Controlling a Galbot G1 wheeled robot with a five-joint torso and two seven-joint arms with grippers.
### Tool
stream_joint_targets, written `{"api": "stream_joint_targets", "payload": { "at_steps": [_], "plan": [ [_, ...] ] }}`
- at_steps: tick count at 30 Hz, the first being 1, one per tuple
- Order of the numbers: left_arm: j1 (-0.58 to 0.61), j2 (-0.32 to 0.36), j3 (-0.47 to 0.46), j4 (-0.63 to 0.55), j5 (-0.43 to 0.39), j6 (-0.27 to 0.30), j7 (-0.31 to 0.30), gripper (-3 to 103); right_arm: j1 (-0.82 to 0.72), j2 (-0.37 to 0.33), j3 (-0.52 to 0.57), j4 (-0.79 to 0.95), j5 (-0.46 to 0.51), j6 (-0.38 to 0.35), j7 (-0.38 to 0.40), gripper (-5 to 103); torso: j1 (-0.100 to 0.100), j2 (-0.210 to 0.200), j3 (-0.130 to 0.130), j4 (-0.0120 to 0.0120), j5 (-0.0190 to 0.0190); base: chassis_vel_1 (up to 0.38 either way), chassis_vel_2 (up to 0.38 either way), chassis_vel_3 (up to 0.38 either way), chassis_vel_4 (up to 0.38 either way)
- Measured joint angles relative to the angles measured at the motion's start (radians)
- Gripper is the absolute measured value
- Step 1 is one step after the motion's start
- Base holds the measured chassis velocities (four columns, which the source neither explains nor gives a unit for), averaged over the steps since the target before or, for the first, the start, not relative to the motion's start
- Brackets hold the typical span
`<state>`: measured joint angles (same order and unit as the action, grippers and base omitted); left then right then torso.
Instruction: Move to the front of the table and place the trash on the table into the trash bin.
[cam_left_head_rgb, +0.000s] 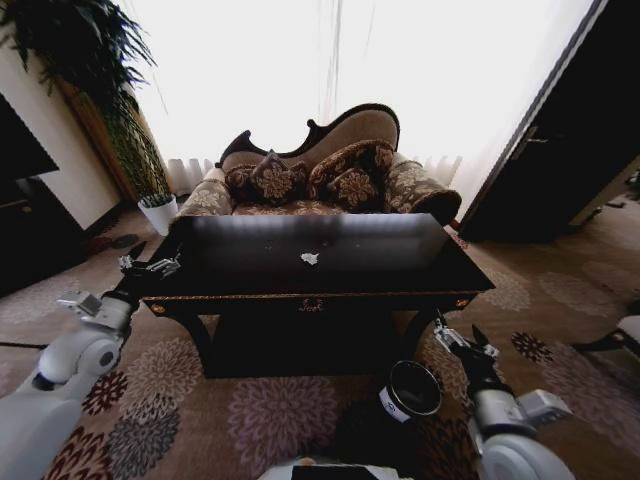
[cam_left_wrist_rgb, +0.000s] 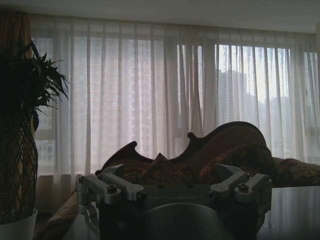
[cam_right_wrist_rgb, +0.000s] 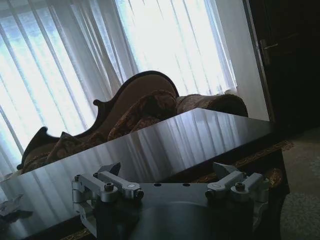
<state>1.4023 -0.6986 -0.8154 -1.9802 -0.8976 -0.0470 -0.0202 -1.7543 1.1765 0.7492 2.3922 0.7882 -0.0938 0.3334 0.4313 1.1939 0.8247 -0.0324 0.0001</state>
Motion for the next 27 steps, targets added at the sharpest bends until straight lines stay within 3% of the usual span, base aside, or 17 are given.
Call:
{"api": "stream_joint_targets", "payload": {
  "at_steps": [1, 4, 7, 12, 23, 27],
  "plan": [
    [0.000, 0.000, 0.000, 0.000, 0.000, 0.000, 0.000, 100, 0.000, 0.000, 0.000, 0.000, 0.000, 0.000, 0.000, 100, 0.000, 0.000, 0.000, 0.0000, 0.0000, 0.000, 0.000, 0.000, 0.000],
    [0.000, 0.000, 0.000, 0.000, 0.000, 0.000, 0.000, 100, 0.107, -0.108, -0.055, -0.016, 0.026, -0.046, 0.039, 100, 0.000, 0.000, 0.000, 0.0004, 0.0000, 0.000, 0.000, 0.000, 0.000],
    [0.000, 0.000, 0.000, 0.000, 0.000, 0.000, 0.000, 100, 0.145, -0.151, -0.087, -0.038, 0.030, -0.057, 0.044, 100, 0.000, 0.000, 0.000, 0.0003, 0.0001, 0.000, 0.000, 0.000, 0.000],
    [0.000, 0.000, 0.000, 0.000, 0.000, 0.000, 0.000, 100, 0.271, -0.282, -0.184, -0.091, 0.046, -0.067, 0.046, 100, 0.000, 0.000, 0.000, 0.0000, 0.0001, 0.000, 0.000, 0.000, 0.000],
    [0.000, 0.000, 0.000, 0.000, 0.000, 0.000, 0.000, 100, 0.568, -0.485, -0.375, -0.190, 0.098, -0.081, 0.034, 100, 0.000, 0.000, 0.000, 0.0001, -0.0001, 0.000, 0.000, 0.000, 0.000],
    [0.000, 0.000, 0.000, 0.000, 0.000, 0.000, 0.000, 100, 0.597, -0.527, -0.398, -0.226, 0.096, -0.078, 0.023, 100, 0.000, 0.000, 0.000, 0.0003, 0.0000, 0.000, 0.000, 0.000, 0.000]
  ]
}}
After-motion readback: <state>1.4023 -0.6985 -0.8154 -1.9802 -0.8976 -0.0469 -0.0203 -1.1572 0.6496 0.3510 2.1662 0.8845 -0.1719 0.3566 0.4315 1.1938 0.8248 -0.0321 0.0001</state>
